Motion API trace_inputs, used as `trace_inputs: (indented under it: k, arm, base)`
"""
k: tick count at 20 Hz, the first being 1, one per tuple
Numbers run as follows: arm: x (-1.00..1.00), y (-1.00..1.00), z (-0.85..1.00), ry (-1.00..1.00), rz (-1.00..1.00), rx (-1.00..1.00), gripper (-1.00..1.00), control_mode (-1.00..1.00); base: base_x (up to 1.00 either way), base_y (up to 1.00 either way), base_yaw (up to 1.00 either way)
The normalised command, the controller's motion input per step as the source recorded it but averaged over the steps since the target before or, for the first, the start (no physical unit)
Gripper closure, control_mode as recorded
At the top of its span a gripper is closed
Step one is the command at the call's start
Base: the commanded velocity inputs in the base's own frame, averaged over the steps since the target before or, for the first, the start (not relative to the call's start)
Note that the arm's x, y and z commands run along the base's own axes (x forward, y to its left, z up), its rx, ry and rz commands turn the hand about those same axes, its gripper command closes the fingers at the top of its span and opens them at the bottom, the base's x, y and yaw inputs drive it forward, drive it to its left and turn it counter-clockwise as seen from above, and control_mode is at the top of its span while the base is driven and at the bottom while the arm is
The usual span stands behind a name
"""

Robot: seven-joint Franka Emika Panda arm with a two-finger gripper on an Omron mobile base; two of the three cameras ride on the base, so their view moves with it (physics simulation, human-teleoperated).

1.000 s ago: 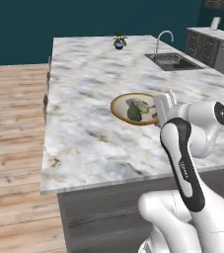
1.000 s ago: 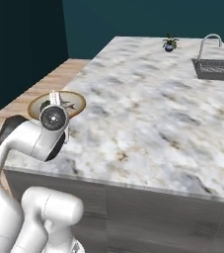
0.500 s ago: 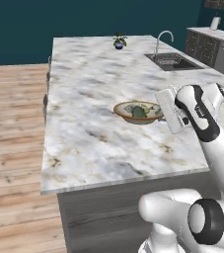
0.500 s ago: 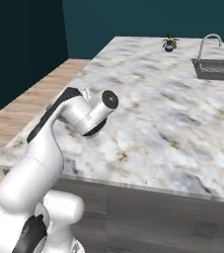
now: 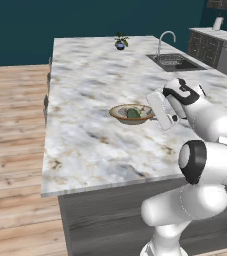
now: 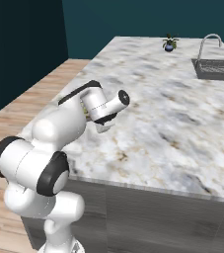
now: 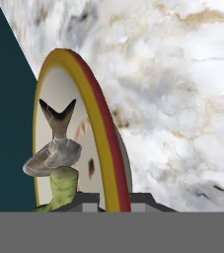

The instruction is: The microwave is finished heating the fish and broccoli. Take the bowl containing the food and place it on the dining counter.

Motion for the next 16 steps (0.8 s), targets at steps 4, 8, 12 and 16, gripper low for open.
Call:
trace_inputs:
  k: [4,8,12,16]
  arm:
    - [0.96,0.38,-0.54,0.0,-0.09,0.0,1.0,-1.0]
    - [0.81,0.39,-0.62,0.0,-0.07,-0.04,1.0,-1.0]
    - [0.58,0.21,-0.57,0.0,-0.03,-0.11,1.0,-1.0]
    - [0.34,0.09,-0.41,0.0,0.0,-0.16,1.0,-1.0]
  base:
    - [0.0,0.0,0.0]
    - [0.0,0.0,0.0]
    - [0.0,0.0,0.0]
    - [0.0,0.0,0.0]
